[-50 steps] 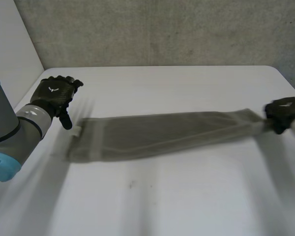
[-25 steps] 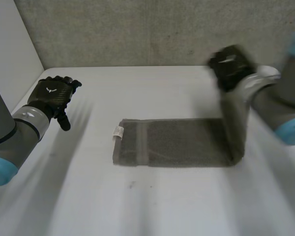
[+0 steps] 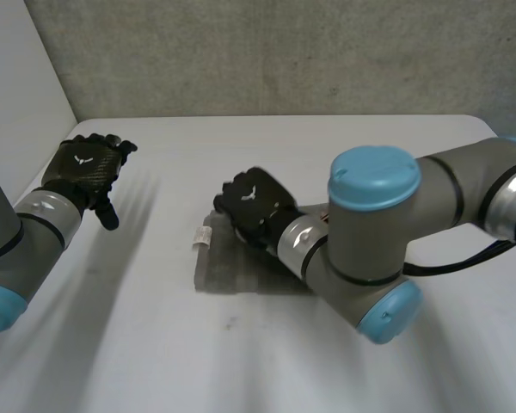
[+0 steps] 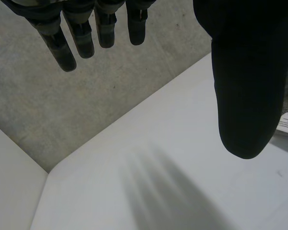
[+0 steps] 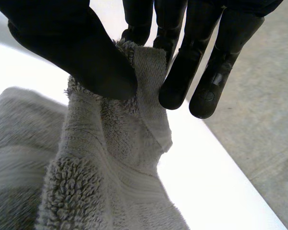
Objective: Fold the towel.
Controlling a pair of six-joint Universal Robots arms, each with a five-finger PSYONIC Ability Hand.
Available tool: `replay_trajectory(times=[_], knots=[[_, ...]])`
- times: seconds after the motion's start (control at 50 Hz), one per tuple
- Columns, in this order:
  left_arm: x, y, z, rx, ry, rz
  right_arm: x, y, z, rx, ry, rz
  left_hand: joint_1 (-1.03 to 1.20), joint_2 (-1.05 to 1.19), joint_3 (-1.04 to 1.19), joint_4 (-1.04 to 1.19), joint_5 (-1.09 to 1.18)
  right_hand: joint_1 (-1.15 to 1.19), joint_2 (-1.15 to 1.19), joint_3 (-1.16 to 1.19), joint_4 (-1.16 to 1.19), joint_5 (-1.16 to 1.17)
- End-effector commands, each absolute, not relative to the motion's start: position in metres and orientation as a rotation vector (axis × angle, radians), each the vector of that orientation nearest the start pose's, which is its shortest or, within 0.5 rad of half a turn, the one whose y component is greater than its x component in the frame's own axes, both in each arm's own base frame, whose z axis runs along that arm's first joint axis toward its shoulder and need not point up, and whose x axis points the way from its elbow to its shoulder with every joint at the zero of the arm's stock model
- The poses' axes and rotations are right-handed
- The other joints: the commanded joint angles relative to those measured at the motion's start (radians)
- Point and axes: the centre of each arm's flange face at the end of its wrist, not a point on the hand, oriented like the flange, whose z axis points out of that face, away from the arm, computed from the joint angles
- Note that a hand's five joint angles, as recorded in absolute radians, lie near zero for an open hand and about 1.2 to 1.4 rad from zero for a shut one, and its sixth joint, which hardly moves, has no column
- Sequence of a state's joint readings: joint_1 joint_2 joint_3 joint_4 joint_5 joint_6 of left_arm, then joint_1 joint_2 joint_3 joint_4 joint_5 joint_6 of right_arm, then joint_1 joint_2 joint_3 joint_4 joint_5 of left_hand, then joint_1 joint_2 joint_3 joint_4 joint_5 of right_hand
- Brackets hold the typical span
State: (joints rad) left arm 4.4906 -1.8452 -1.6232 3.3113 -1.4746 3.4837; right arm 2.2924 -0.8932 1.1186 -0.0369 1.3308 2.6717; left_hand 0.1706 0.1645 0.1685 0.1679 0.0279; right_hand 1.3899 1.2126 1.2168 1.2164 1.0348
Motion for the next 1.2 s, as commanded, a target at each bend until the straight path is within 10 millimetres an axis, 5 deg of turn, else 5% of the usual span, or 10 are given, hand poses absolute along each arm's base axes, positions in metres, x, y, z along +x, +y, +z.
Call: replay_trajectory(times=[0.02, 0.22, 0.26, 0.3, 0.42, 0.58, 0.66, 0.88, 1.06, 1.2], knots=[[-0.214, -0.305, 0.219, 0.757, 2.254, -2.049, 0.402, -0.226, 0.188, -1.35, 1.67, -1.693, 0.004, 0.01, 0.006, 0.007, -0.028, 0.006, 0.184, 0.18, 0.18, 0.187], [-0.214, -0.305, 0.218, 0.76, 2.257, -2.046, 0.417, -0.208, 0.159, -1.429, 1.613, -1.545, 0.004, 0.01, 0.006, 0.007, -0.028, 0.006, 0.184, 0.18, 0.18, 0.187], [-0.214, -0.304, 0.218, 0.76, 2.259, -2.044, 0.417, -0.207, 0.157, -1.43, 1.625, -1.535, 0.004, 0.01, 0.006, 0.007, -0.028, -0.154, 0.023, 0.019, 0.019, 0.026], [-0.214, -0.304, 0.217, 0.761, 2.26, -2.043, 0.414, -0.21, 0.16, -1.422, 1.641, -1.547, 0.004, 0.01, 0.006, 0.007, -0.028, -1.215, -1.038, -1.042, -1.042, -1.035], [-0.215, -0.304, 0.217, 0.763, 2.256, -2.049, 0.399, -0.222, 0.188, -1.356, 1.668, -1.633, 0.004, 0.01, 0.006, 0.007, -0.028, -1.215, -1.038, -1.042, -1.042, -1.035], [-0.218, -0.302, 0.217, 0.775, 2.257, -2.053, 0.332, -0.259, 0.208, -1.149, 1.889, -1.691, 0.004, 0.01, 0.006, 0.007, -0.028, -1.215, -1.038, -1.042, -1.042, -1.035], [-0.218, -0.302, 0.217, 0.777, 2.257, -2.054, 0.293, -0.266, 0.19, -1.08, 2.049, -1.638, 0.004, 0.01, 0.006, 0.007, -0.028, -1.215, -1.038, -1.042, -1.042, -1.035], [-0.218, -0.3, 0.214, 0.781, 2.265, -2.043, 0.245, -0.26, 0.136, -1.096, 2.262, -1.535, 0.004, 0.01, 0.006, 0.007, -0.028, -0.915, -0.738, -0.742, -0.742, -0.734], [-0.218, -0.3, 0.213, 0.784, 2.268, -2.04, 0.23, -0.266, 0.124, -1.168, 2.287, -1.629, 0.004, 0.01, 0.006, 0.007, -0.028, -0.732, -0.555, -0.559, -0.559, -0.552], [-0.218, -0.3, 0.213, 0.784, 2.268, -2.04, 0.223, -0.274, 0.126, -1.14, 2.309, -1.679, 0.004, 0.01, 0.006, 0.007, -0.028, -0.141, 0.037, 0.033, 0.033, 0.04]])
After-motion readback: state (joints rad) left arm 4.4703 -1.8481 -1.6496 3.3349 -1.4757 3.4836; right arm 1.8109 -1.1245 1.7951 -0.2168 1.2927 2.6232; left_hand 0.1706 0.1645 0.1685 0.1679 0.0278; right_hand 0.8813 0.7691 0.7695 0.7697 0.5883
